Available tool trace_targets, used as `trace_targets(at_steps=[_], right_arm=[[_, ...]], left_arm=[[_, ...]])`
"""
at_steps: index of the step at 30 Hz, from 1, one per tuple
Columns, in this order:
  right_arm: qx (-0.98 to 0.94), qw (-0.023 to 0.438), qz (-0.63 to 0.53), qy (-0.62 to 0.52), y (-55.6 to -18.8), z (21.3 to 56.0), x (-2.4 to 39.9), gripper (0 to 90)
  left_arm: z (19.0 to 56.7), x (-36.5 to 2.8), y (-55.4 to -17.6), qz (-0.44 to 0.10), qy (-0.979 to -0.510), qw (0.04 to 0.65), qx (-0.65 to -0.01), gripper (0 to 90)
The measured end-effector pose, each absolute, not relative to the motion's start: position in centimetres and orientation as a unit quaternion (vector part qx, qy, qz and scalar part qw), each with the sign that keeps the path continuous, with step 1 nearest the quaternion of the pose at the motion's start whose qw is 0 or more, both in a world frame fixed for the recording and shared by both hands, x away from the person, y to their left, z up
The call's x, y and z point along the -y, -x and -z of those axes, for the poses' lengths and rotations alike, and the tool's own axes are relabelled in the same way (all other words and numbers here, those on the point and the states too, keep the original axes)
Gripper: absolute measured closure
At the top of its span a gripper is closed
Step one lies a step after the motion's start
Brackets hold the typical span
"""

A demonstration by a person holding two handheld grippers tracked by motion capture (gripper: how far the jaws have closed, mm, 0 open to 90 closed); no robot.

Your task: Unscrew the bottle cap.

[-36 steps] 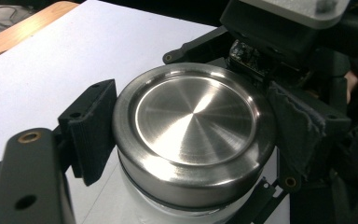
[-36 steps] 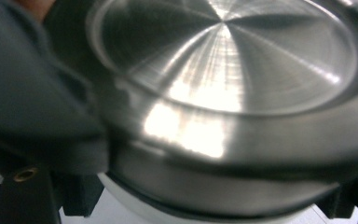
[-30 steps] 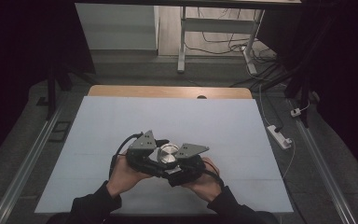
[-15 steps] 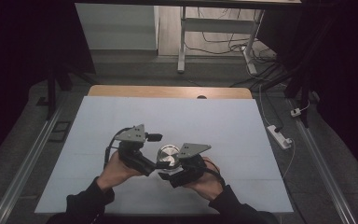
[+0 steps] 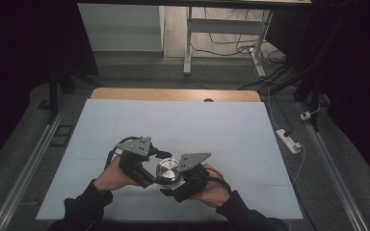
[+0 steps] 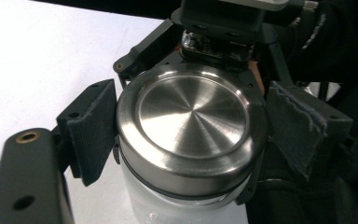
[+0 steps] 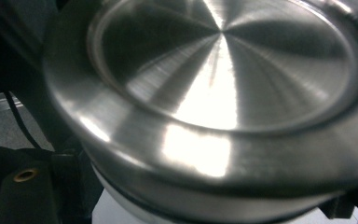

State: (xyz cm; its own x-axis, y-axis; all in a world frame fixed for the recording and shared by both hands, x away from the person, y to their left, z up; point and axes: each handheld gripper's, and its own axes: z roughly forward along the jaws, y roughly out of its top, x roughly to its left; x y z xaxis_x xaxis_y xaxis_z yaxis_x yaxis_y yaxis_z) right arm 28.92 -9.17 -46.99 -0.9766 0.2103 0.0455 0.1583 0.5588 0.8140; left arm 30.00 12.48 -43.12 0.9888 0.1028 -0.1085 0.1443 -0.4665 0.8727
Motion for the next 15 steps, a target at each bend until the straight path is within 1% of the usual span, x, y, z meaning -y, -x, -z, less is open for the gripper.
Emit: trace_targets(at_steps=[7,14,15], right_arm=[[-0.879,0.055,-0.452,-0.143,-29.4,47.1,9.4,14.4],[-0.864,0.081,-0.453,-0.204,-30.1,47.1,9.9,14.4],[-0.863,0.091,-0.451,-0.210,-30.2,47.1,9.9,14.5]], left_arm=[[42.9,-11.2,-29.4,-0.036,-0.857,0.497,-0.132,20.0],[43.1,-9.5,-28.5,-0.095,-0.826,0.501,-0.241,20.0],[43.1,-9.5,-28.5,-0.095,-0.826,0.501,-0.241,19.9]])
